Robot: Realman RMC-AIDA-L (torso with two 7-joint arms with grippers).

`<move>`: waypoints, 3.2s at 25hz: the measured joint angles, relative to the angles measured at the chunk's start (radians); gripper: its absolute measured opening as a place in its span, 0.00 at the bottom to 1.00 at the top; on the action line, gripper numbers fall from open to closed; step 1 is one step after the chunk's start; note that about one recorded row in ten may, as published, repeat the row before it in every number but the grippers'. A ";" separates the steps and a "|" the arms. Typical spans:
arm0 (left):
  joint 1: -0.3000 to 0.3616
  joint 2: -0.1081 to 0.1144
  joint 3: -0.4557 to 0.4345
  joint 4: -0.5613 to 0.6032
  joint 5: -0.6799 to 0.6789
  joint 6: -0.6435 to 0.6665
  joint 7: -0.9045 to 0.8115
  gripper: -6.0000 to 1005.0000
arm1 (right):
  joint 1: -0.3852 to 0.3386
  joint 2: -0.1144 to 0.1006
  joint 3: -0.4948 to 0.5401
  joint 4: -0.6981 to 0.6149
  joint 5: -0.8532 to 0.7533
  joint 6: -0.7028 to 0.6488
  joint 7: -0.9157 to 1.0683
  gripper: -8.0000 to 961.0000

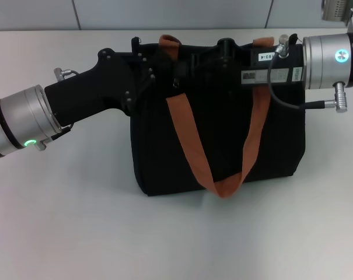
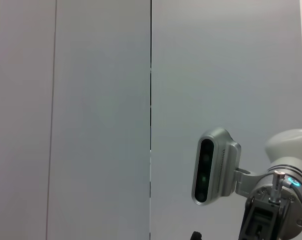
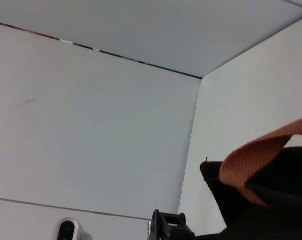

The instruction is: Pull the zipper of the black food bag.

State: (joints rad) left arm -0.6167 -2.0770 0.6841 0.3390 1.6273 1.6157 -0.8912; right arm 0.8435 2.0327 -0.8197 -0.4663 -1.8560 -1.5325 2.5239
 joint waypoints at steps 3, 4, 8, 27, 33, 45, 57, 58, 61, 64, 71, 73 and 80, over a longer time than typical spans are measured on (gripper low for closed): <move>0.000 0.000 0.000 0.000 0.000 0.001 -0.001 0.03 | -0.005 0.002 0.002 0.000 -0.001 0.000 -0.001 0.23; 0.000 0.000 0.000 0.000 0.000 0.001 -0.001 0.03 | -0.007 0.002 0.003 0.000 0.000 0.000 -0.002 0.20; 0.001 0.000 0.000 0.000 -0.001 0.000 -0.003 0.03 | -0.012 0.002 0.006 -0.001 0.005 -0.001 -0.013 0.20; 0.010 0.003 0.005 0.000 -0.024 -0.010 0.000 0.03 | -0.019 0.010 0.001 -0.038 0.008 -0.006 -0.036 0.20; 0.010 0.001 0.006 0.000 -0.024 -0.007 0.000 0.03 | -0.011 0.020 -0.002 -0.041 0.002 0.014 -0.104 0.19; 0.011 0.001 0.006 0.000 -0.024 0.001 0.000 0.03 | -0.036 0.031 -0.038 -0.104 0.001 0.026 -0.131 0.01; 0.020 0.005 -0.003 0.000 -0.027 0.004 -0.011 0.03 | -0.186 0.043 -0.080 -0.372 -0.006 0.023 -0.018 0.01; 0.020 0.005 -0.003 0.000 -0.028 0.004 -0.012 0.03 | -0.220 0.043 -0.087 -0.440 -0.024 0.024 0.017 0.01; 0.021 0.005 -0.003 0.001 -0.029 0.004 -0.013 0.03 | -0.252 0.044 -0.084 -0.500 -0.048 0.019 0.045 0.01; 0.022 0.005 -0.003 0.001 -0.030 0.004 -0.013 0.03 | -0.298 0.044 -0.080 -0.572 -0.060 0.011 0.072 0.01; 0.023 0.006 -0.003 0.001 -0.031 0.004 -0.014 0.03 | -0.356 0.045 -0.067 -0.677 -0.061 -0.015 0.090 0.01; 0.026 0.006 -0.004 0.002 -0.031 0.004 -0.015 0.03 | -0.364 0.043 -0.027 -0.691 -0.042 -0.048 0.079 0.01; 0.026 0.005 -0.005 0.002 -0.031 0.004 -0.015 0.03 | -0.320 0.035 -0.024 -0.654 0.031 -0.105 0.004 0.02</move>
State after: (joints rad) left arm -0.5911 -2.0722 0.6795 0.3405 1.5961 1.6197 -0.9065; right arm 0.5235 2.0674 -0.8432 -1.1203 -1.8252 -1.6374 2.5275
